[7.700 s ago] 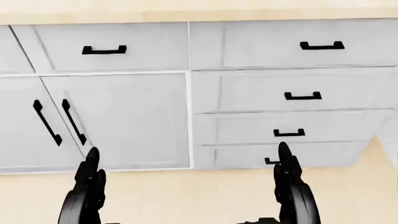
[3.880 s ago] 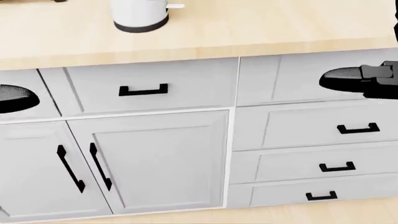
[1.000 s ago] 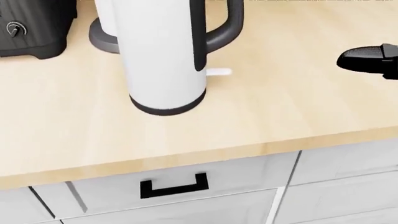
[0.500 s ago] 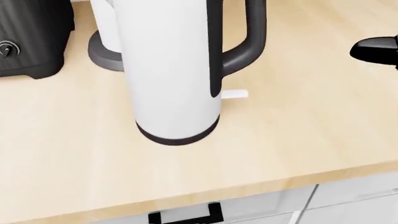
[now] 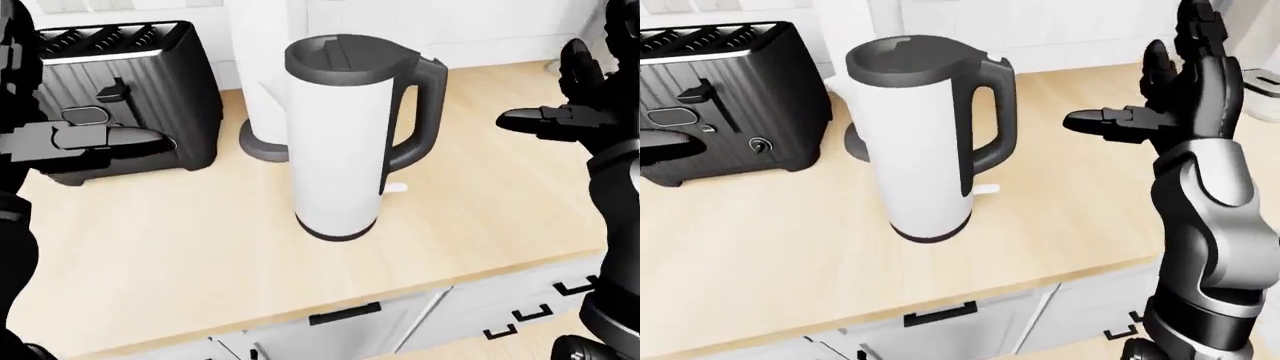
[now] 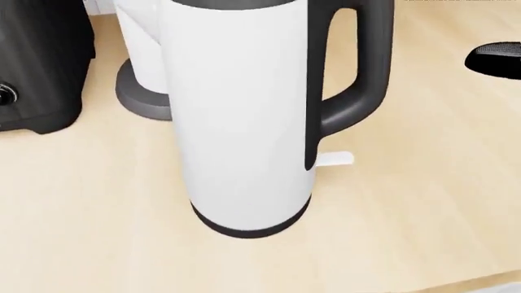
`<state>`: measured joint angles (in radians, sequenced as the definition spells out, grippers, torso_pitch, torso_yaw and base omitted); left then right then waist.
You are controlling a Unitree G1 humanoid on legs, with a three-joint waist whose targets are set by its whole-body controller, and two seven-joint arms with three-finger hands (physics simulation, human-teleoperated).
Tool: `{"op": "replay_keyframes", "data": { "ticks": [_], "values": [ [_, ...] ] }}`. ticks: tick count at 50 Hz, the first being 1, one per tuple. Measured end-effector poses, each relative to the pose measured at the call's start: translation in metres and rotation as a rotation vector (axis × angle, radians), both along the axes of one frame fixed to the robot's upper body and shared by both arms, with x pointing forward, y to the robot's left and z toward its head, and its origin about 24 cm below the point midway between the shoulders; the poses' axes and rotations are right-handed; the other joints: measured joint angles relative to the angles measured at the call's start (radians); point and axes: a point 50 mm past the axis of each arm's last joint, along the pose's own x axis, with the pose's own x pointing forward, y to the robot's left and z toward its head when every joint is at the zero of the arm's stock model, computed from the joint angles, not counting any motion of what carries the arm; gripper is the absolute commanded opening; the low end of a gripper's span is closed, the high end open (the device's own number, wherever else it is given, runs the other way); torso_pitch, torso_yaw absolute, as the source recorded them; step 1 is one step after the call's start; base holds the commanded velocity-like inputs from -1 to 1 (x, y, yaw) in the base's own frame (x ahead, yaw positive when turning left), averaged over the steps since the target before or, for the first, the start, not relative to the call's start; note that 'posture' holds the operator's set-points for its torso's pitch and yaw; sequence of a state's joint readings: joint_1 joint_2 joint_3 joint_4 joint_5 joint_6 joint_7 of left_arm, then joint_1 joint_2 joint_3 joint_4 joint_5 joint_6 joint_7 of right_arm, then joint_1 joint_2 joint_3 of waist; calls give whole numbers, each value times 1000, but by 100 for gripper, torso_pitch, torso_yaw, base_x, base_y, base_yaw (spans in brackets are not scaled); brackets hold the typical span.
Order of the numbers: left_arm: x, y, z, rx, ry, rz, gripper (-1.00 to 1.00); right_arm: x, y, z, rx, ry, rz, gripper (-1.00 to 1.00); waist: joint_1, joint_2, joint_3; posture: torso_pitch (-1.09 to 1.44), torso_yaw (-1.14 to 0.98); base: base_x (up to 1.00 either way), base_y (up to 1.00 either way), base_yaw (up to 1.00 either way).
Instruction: Press the button to open the lid of the electric kettle.
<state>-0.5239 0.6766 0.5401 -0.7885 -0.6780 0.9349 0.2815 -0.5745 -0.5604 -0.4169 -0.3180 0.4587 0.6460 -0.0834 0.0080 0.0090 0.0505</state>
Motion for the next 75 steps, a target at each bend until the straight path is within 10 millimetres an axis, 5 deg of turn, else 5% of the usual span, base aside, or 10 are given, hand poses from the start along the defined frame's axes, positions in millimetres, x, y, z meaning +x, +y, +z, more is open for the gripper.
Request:
{"op": "replay_keyframes", "data": {
  "ticks": [3,5,12,21,33,50,70,75],
  "values": [
    [-2,-1,4,8,-28,-3,100,-2,-4,7,4,-36,-24,100,15,-45,7,0,0,0,0,0],
    [0,-2,0,-20,-10,-22,100,-1,-8,3,14,-21,-41,100,12,-29,22,0,0,0,0,0],
    [2,-4,-2,-36,-4,-48,100,8,-15,-5,55,36,-79,100,0,2,16,0,0,0,0,0],
    [-8,-14,7,9,-88,-119,100,11,-23,-1,67,16,-130,100,-5,0,13,0,0,0,0,0],
    [-2,-20,-6,0,2,-158,100,9,-21,-1,74,28,-122,100,-7,-3,12,-3,0,0,0,0],
    [0,-21,-6,-12,29,-146,100,7,-20,1,67,31,-118,100,-3,-1,-93,-20,0,0,0,0],
    [-2,-24,-5,-13,15,-169,100,8,-24,2,43,-13,-165,100,-1,10,-263,-37,0,0,0,0],
    [-2,-23,-2,-19,-4,-175,100,7,-24,4,41,-5,-165,100,1,9,-286,-37,0,0,0,0]
  ]
}}
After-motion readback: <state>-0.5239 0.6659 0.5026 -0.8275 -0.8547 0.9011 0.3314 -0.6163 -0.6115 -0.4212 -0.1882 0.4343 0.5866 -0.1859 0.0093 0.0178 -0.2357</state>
